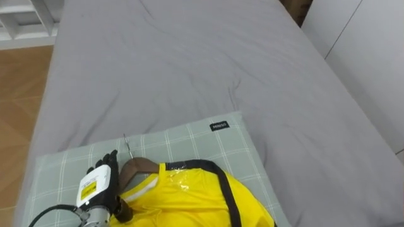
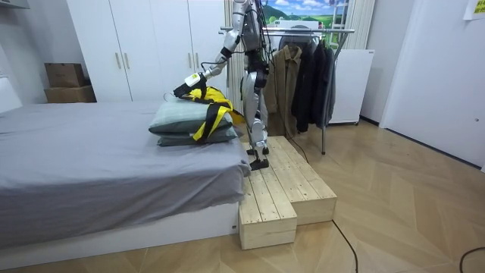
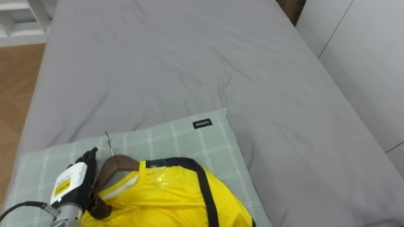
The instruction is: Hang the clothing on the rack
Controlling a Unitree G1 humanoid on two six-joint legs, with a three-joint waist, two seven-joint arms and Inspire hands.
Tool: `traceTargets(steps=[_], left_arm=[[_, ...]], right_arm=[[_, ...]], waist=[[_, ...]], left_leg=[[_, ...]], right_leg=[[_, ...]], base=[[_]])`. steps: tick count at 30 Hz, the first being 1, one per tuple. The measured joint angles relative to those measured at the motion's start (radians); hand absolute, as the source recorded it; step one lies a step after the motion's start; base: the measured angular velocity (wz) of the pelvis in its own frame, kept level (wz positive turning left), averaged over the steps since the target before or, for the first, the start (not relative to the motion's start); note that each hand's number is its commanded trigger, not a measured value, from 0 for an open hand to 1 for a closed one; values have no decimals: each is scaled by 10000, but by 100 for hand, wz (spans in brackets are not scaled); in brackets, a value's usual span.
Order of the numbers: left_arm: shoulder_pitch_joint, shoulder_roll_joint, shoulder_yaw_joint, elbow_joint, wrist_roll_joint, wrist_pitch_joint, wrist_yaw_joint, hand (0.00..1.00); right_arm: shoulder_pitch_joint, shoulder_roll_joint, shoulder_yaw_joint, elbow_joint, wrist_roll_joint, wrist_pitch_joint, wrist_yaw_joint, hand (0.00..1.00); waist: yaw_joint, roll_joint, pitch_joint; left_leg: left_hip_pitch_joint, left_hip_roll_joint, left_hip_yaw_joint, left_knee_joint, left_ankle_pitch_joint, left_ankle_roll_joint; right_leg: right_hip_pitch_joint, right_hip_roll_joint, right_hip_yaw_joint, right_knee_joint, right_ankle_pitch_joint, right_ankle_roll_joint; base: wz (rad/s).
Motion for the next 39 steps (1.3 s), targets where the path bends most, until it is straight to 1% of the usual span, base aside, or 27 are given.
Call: traceTargets(steps=[3,8,11,14,16,19,25,30,35,39], left_arm=[[-42,84,0,0,2,-105,0,0],[-41,91,27,21,-75,-147,0,0],[-39,87,12,52,-625,-279,0,0],[-38,87,8,95,-1101,-302,3,0],[-38,81,9,249,-1261,-330,7,0],[-38,73,22,462,-1574,-341,20,0],[-38,29,10,525,-1645,-340,12,0],[-1,0,11,627,-1993,-306,-366,0],[40,-173,0,922,-2550,-281,-846,0],[28,-206,-19,1184,-2611,-278,-1034,0]], right_arm=[[-20,0,188,-2,-3,-1,-62,0],[-18,15,361,-38,14,0,-130,0],[-27,25,366,-131,68,-2,-165,0],[-83,90,364,-124,291,-1,-216,0],[-119,130,359,-126,420,-1,-241,0],[-143,202,360,-126,496,0,-305,0],[-192,231,378,-104,495,3,-293,0],[-147,229,379,-53,468,41,-294,0],[-43,228,370,-55,471,84,-293,0],[-16,205,370,-53,455,141,-292,0]], waist=[[5,-11,-4],[18,-55,-13],[21,-143,-19],[25,-262,-19],[15,-285,-22],[20,-282,-22],[27,-267,-20],[54,-235,-22],[115,-118,-67],[185,-80,-62]], left_leg=[[-129,2,-5,2,2,1],[-130,3,-2,-1,2,1],[-122,3,-3,-11,3,1],[-115,7,-3,-11,5,2],[-110,7,1,-5,6,4],[-110,5,1,1,12,13],[-103,3,-1,-6,39,11],[-85,5,17,-5,42,13],[-33,4,68,-9,42,13],[117,19,159,-66,42,13]], right_leg=[[-120,6,1,3,1,-1],[-128,6,-5,14,1,-1],[-128,7,2,20,1,-1],[-121,9,1,19,1,-1],[-115,7,2,19,2,-2],[-110,5,1,19,3,-4],[-107,6,16,18,3,-4],[-93,9,44,18,6,-8],[-70,7,102,28,6,-8],[-21,6,150,141,5,-8]], base=[[0],[0],[0],[0],[0],[0],[0],[0],[-2],[-6]])
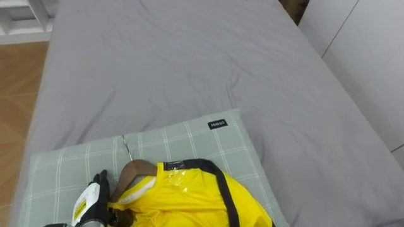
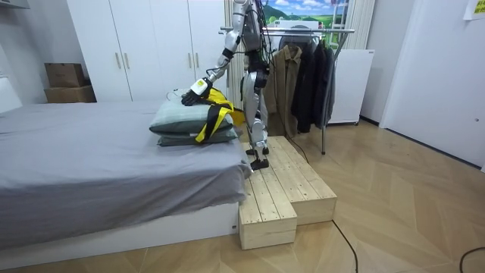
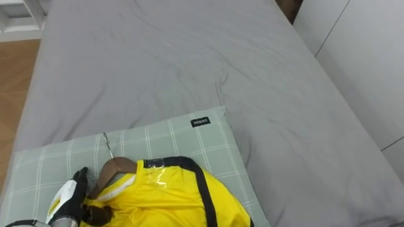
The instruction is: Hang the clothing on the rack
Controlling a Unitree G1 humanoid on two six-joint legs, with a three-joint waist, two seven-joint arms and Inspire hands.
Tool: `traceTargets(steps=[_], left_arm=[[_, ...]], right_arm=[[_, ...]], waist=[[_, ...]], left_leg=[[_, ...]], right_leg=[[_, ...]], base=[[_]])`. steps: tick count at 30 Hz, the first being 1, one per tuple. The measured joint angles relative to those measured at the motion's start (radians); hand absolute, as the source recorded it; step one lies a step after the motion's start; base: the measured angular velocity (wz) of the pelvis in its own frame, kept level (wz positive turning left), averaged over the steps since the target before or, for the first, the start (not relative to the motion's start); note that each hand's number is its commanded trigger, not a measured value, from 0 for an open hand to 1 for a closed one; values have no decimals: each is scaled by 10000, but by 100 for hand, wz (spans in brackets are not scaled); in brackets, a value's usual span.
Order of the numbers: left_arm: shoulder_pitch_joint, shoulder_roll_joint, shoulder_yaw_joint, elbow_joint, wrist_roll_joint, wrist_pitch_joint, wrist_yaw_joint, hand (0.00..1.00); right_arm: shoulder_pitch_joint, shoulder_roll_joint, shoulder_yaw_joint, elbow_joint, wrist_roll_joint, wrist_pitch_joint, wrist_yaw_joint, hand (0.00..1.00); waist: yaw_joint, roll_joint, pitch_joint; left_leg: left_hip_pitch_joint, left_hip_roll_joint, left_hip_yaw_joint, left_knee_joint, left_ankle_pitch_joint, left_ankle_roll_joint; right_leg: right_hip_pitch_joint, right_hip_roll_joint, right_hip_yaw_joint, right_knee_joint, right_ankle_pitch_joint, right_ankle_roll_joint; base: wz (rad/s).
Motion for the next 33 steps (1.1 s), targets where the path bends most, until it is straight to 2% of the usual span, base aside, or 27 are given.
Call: traceTargets(steps=[6,11,14,15,16,17,18,19,21,26,29,33], left_arm=[[-4,-10,-40,141,39,111,-363,0],[-15,45,-274,201,50,273,-589,0],[-28,98,-271,192,86,328,-672,0],[-41,115,-270,192,96,336,-711,8],[-71,158,-275,196,90,342,-785,50],[-71,183,-304,195,68,341,-835,72],[-71,184,-305,193,68,342,-850,83],[-73,186,-306,170,68,341,-854,100],[-76,231,-305,150,71,342,-838,100],[-230,694,-303,133,74,366,-729,100],[-235,714,-304,139,120,429,-733,100],[-200,552,-304,163,247,573,-765,100]], right_arm=[[-7,-26,-9,33,-99,79,115,0],[-115,-34,-27,19,-132,89,209,0],[-69,-59,-121,26,-515,88,212,0],[-78,-68,-131,26,-574,82,212,0],[-91,-80,-144,25,-734,71,213,0],[-99,-95,-213,25,-887,69,218,0],[-102,-107,-226,25,-917,65,218,0],[-108,-128,-230,25,-997,60,221,0],[-108,-153,-235,25,-1144,34,228,0],[-106,-245,-238,25,-1287,-12,315,0],[-76,-251,-239,27,-1282,-9,314,0],[-76,-251,-238,25,-1281,-10,312,0]], waist=[[-48,29,5],[-217,147,68],[-244,192,58],[-248,196,56],[-249,196,56],[-247,199,53],[-248,204,50],[-250,207,49],[-250,209,47],[-250,262,25],[-254,267,29],[-253,266,29]], left_leg=[[90,-6,4,8,18,25],[70,-5,1,-10,44,42],[28,-3,4,-37,73,33],[6,-3,6,-32,75,32],[-10,-4,9,-27,81,32],[-6,-4,8,-23,82,32],[-5,-5,8,-23,82,32],[-5,-6,8,-22,82,32],[-5,-6,7,-20,82,32],[59,-12,7,-22,86,34],[169,-19,7,-62,86,34],[169,-21,10,-85,97,36]], right_leg=[[101,-12,-18,10,0,1],[34,-17,-32,95,-1,2],[-88,-13,-25,212,-2,3],[-100,-11,-24,202,-2,2],[-109,-11,-30,184,-2,2],[-105,-11,-31,182,-1,2],[-105,-11,-31,182,-1,2],[-104,-13,-34,178,-1,2],[-102,-14,-38,175,-1,2],[-39,-22,-44,164,-1,2],[63,-24,-39,143,-1,2],[55,-23,-40,144,-1,2]], base=[[1],[1],[0],[0],[0],[0],[0],[0],[0],[0],[0],[0]])
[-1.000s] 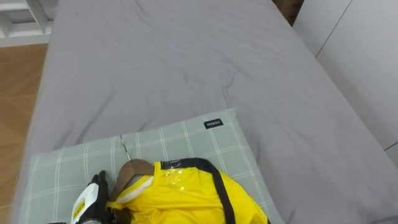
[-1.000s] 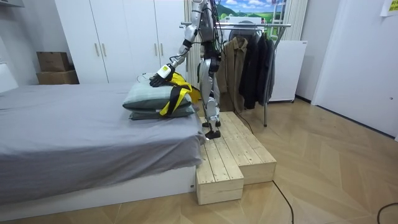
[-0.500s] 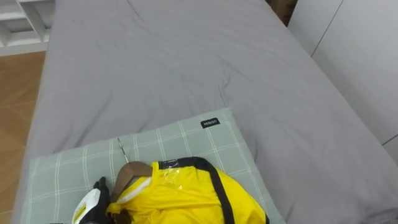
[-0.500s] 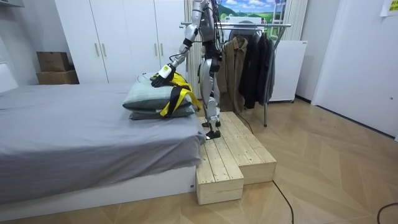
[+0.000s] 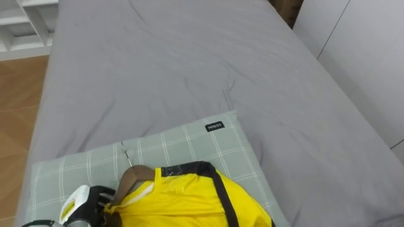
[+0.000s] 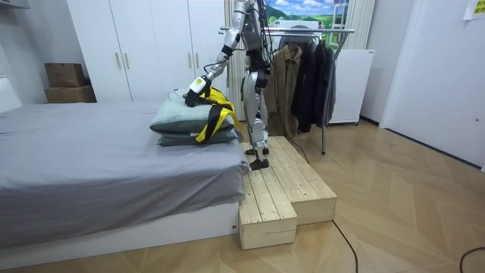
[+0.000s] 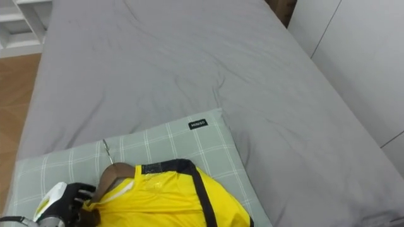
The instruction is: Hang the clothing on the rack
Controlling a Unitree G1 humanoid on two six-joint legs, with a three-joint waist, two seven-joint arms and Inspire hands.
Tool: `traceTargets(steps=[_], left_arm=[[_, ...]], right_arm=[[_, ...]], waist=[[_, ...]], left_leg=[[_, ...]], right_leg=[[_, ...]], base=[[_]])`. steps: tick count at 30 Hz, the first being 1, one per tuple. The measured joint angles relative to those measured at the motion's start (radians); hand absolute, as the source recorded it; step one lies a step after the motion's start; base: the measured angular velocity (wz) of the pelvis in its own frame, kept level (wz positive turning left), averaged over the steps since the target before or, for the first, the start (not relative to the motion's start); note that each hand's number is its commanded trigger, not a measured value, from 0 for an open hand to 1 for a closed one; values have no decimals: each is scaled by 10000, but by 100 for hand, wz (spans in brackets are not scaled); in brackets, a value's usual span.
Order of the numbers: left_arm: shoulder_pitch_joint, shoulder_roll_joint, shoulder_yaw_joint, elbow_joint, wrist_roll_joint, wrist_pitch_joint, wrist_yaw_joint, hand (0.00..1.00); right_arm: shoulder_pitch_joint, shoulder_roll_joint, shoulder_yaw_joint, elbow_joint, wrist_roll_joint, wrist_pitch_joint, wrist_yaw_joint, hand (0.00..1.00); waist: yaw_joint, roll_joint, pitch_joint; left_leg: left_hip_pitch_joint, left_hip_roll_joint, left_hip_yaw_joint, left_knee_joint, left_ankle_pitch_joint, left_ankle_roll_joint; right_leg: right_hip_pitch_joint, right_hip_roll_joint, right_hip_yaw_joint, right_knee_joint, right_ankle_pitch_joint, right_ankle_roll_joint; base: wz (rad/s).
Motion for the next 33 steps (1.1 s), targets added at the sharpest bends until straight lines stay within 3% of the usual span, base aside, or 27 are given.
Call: traceTargets(steps=[8,27,33], left_arm=[[62,-245,4,334,216,46,-213,100],[211,-258,-128,320,199,42,-395,100],[257,-330,-49,327,-394,38,-265,100]], right_arm=[[24,-1,-180,70,16,-23,3,0],[72,0,-190,102,29,1,-23,0],[102,0,-190,81,169,0,-139,0]], waist=[[-1,-2,1],[14,2,-3],[62,22,-16]], left_leg=[[-1,-1,-1,-20,25,-5],[160,-1,4,-26,26,-5],[187,3,29,-13,26,-5]], right_leg=[[10,1,-6,-23,0,0],[209,-1,-13,-142,3,-4],[249,3,10,-131,3,-4]], base=[[0],[0],[0]])
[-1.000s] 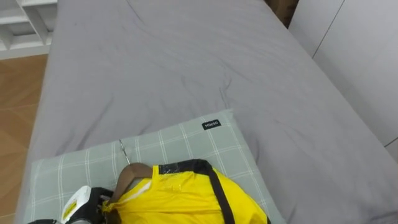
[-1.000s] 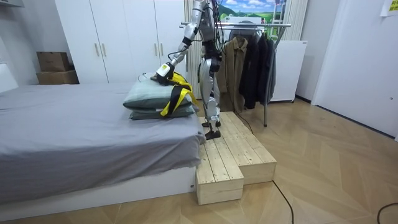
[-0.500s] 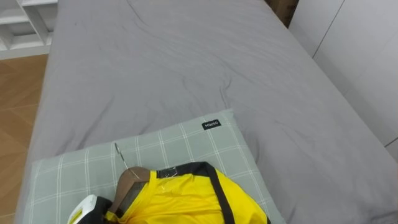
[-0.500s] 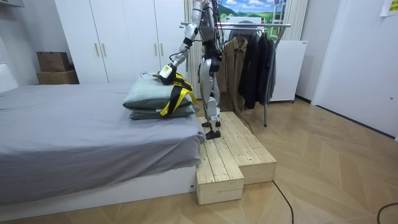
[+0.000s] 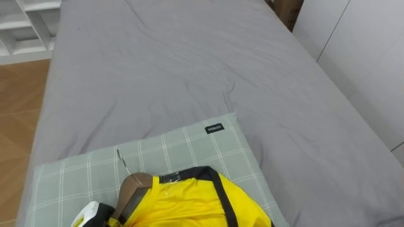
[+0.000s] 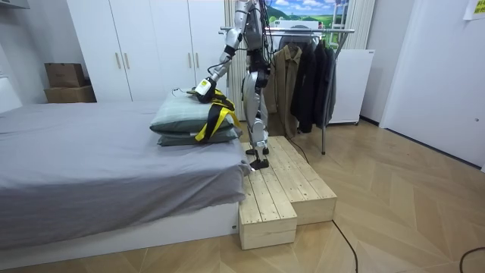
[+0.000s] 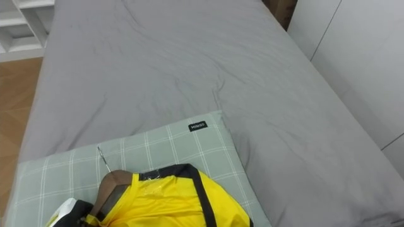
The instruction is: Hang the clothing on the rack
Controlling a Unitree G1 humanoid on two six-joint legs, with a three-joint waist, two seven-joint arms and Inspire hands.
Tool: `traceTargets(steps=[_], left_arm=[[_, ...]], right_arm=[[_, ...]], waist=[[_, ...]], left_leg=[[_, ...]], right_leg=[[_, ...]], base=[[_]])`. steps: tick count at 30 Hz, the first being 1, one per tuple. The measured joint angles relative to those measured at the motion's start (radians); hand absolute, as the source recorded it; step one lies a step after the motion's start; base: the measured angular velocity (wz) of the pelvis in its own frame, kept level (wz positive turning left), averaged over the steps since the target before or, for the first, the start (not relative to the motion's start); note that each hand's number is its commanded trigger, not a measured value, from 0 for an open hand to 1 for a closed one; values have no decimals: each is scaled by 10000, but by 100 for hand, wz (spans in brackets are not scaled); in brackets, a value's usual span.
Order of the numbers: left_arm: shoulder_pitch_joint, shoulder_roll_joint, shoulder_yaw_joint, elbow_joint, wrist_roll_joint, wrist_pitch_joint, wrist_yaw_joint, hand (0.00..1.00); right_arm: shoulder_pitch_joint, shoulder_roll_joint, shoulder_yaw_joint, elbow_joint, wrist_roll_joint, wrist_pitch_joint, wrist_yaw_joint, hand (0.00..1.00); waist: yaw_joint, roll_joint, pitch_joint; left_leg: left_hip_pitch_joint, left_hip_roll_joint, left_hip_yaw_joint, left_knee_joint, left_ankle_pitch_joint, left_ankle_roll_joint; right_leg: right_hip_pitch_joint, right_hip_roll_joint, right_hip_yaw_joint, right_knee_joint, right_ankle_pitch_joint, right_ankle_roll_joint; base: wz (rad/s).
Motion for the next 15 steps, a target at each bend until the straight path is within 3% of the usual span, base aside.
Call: traceTargets(steps=[6,15], left_arm=[[28,-97,371,-78,-177,-15,134,100],[238,-100,466,-1810,-119,-72,722,100]], right_arm=[[107,-11,-76,-75,259,-2,-78,0],[379,-9,-282,-146,269,-17,-185,0]], waist=[[4,141,-112],[54,146,-126]], left_leg=[[47,1,-15,-6,0,0],[633,-18,-187,-3,-7,-8]], right_leg=[[47,0,-23,5,0,0],[716,4,-100,-52,0,0]], base=[[0],[4]])
